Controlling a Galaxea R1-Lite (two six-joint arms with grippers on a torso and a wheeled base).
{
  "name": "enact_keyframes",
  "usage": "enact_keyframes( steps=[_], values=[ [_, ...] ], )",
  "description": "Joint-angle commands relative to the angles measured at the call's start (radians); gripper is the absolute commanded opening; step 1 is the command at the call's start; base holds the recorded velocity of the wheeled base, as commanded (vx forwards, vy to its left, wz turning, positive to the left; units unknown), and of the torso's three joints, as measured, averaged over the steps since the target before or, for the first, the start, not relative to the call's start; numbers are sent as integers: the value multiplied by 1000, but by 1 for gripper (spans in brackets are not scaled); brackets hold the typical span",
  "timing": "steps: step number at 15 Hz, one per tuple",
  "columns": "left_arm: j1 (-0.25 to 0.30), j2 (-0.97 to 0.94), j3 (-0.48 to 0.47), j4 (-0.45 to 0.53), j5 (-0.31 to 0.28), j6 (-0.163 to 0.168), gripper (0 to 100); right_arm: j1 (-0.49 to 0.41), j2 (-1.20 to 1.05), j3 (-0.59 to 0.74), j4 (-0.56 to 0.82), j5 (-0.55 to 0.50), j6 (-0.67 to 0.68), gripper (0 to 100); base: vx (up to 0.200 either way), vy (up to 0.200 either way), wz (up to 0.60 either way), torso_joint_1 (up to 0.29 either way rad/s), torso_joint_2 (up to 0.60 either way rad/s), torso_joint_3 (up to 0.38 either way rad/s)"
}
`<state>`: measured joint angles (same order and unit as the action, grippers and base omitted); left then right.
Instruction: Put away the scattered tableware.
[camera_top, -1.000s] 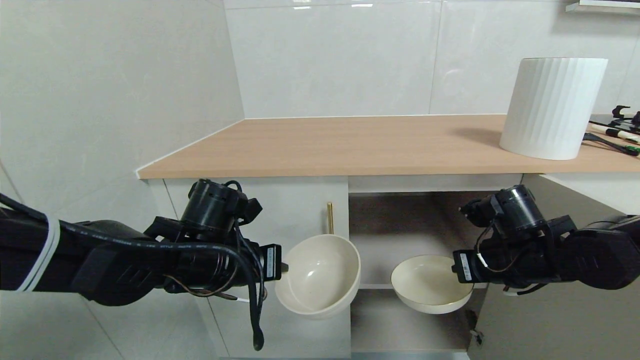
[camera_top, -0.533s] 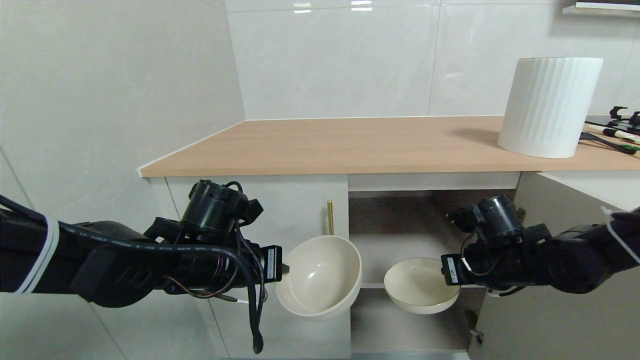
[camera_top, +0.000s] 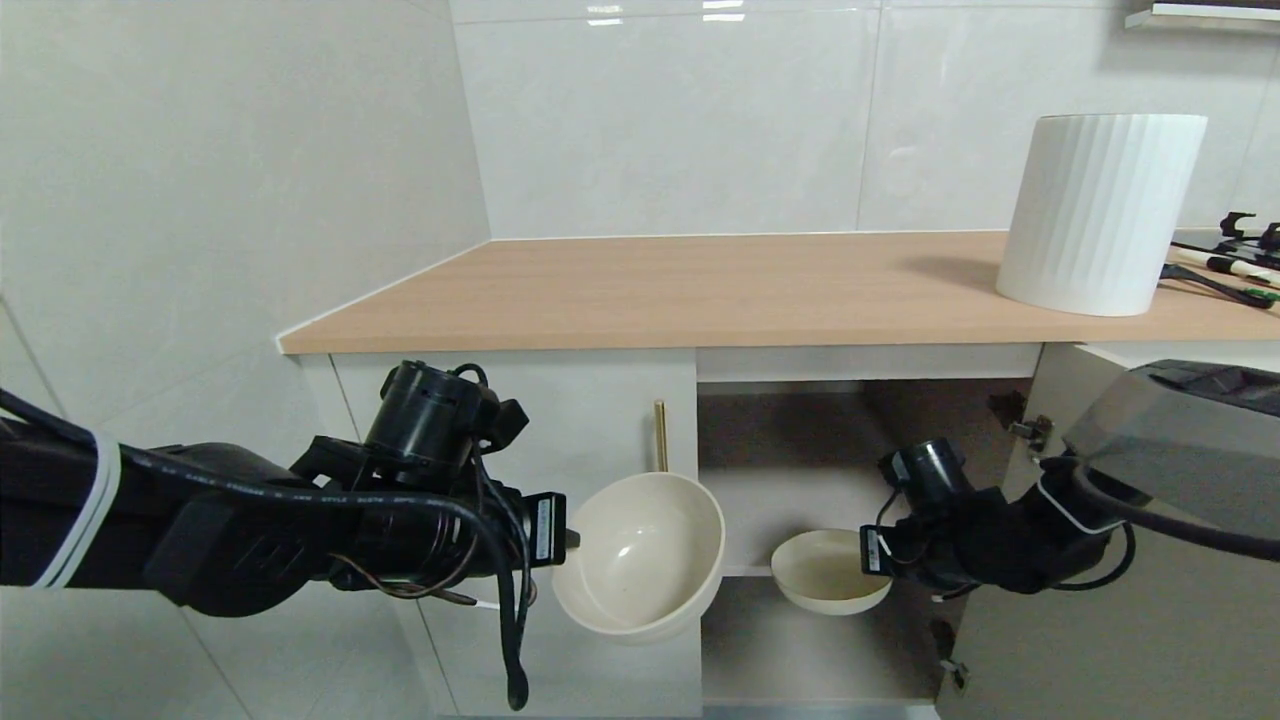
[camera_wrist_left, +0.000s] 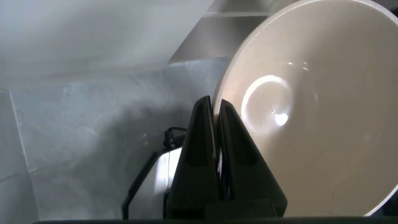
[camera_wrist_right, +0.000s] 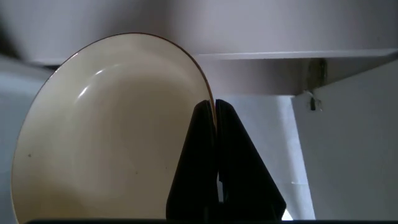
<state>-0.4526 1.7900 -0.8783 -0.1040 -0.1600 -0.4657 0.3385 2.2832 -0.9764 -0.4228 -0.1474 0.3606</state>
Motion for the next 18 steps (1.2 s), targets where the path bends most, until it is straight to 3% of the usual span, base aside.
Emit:
enact_keyframes(
  steps=[1, 7, 11, 18],
  values=[
    [-8, 2, 1, 0, 2, -1, 0, -15, 81, -38, -1, -11, -2, 0, 0, 0, 0, 0, 0, 0],
    [-15, 14, 1, 0, 7, 2, 0, -33, 185, -160, -1, -133, -2, 0, 0, 0, 0, 0, 0, 0],
    [-20, 17, -1, 0, 11, 2, 0, -44, 254, -268, 7, -297, -3, 0, 0, 0, 0, 0, 0, 0],
    [-23, 25, -2, 0, 13, 4, 0, -42, 311, -409, 45, -307, -2, 0, 0, 0, 0, 0, 0, 0]
  ],
)
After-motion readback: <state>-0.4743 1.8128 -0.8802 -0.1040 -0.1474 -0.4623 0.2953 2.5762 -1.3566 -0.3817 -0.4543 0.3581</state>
